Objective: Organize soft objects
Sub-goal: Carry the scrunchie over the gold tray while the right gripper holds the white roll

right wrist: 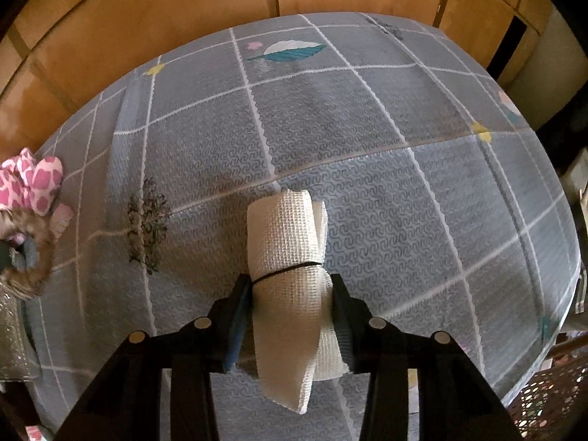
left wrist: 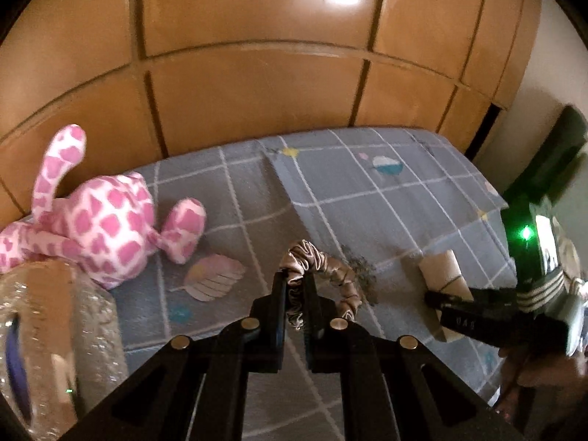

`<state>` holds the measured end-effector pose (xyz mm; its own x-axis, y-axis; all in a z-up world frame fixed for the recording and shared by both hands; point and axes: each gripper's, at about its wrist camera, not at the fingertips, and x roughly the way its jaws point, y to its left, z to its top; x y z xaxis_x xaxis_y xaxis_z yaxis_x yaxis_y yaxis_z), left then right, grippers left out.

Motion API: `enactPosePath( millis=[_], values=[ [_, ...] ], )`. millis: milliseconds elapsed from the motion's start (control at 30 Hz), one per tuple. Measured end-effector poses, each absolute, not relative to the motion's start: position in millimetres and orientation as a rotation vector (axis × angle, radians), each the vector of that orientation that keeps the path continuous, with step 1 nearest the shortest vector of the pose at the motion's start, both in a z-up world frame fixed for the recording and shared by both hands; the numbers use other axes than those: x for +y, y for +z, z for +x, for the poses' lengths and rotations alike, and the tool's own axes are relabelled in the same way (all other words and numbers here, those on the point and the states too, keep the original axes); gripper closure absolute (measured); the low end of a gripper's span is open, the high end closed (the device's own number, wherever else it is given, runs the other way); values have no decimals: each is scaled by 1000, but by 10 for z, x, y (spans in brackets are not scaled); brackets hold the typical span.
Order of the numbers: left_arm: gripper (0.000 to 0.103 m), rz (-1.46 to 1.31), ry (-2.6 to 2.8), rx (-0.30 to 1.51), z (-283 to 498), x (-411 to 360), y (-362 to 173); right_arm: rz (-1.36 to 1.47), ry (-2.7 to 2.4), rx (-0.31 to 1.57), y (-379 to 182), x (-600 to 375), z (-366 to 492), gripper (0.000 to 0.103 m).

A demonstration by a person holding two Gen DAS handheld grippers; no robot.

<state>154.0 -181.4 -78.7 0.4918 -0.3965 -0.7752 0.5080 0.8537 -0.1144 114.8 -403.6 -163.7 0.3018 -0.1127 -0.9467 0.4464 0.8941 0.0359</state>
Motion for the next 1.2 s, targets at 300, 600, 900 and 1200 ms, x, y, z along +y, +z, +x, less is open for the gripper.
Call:
enactPosePath(
  millis=[300,600,900,1200],
  values=[
    [95,74,-465,834,1810,-1365,-385,298,-373,1214,-1647,-3941,1147,63],
    [95,-18,-298,779,2186,-525,-25,279,-367,1214,-1649,-3961,1141,64],
    [95,-72,-96,747,2364,489,111,256,-367,1212,-1651,-3878,1144,64],
    [95,-174,53,747,2038,1555,-5,236,-358,1216,-1652,-3815,1152,64]
  ],
)
